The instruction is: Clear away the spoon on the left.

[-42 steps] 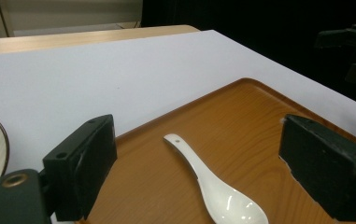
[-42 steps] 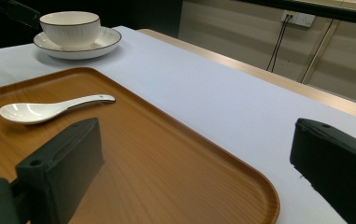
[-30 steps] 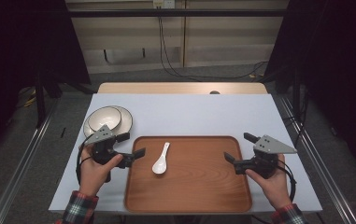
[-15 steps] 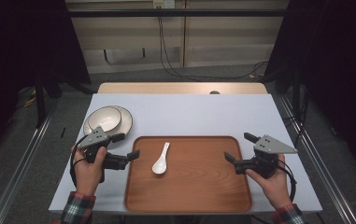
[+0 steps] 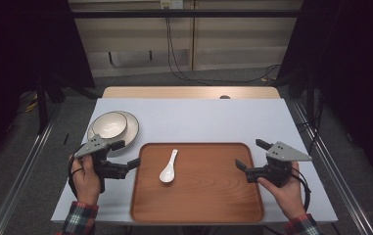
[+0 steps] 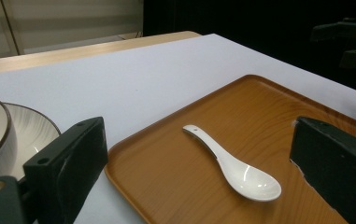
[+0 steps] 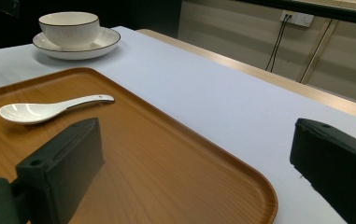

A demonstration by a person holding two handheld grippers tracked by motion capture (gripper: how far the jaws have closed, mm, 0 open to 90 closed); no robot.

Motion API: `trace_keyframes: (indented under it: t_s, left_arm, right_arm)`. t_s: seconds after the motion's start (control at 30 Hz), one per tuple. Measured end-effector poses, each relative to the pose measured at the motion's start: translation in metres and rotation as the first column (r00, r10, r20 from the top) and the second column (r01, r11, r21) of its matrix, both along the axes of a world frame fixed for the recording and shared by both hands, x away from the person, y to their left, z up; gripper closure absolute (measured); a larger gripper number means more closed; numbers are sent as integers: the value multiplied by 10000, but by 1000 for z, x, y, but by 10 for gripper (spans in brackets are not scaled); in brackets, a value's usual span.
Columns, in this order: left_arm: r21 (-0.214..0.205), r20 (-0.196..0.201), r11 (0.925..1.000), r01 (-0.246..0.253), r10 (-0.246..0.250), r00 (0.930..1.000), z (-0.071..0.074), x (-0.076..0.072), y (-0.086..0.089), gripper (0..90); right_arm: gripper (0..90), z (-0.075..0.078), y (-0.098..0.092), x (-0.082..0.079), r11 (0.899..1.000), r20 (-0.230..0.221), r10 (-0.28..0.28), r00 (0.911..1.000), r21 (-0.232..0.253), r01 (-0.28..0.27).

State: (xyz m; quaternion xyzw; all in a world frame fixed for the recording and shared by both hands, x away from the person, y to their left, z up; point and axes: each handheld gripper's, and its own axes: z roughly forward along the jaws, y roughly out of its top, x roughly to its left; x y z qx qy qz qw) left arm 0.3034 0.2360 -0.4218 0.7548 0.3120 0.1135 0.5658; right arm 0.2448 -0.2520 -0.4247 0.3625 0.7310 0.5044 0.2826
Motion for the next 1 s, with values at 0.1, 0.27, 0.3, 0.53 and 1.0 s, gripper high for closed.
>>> trace_keyframes:
  t_s: [0.1,0.27,0.3,0.53,1.0]
  left_arm:
    - [-117,70,9999,112,-111,9999,0,0,3,42]
    - [-260,168,9996,-63,67,9998,1,-1,9,45]
    - [-341,145,9994,-67,72,9999,1,-1,11,45]
    - [-607,903,9979,-243,297,9955,7,-6,24,47]
    - [-669,1075,9967,-459,529,9928,8,-6,39,47]
  right_arm:
    - [22,0,0,0,10000,2,-9,10000,2,9]
    - [22,0,0,0,10000,-1,-66,10000,40,66]
    - [22,0,0,0,10000,-1,-66,10000,40,66]
    - [22,0,-1,0,10000,-8,-70,10000,-9,70]
    - [22,0,-1,0,10000,-5,-85,10000,-21,85]
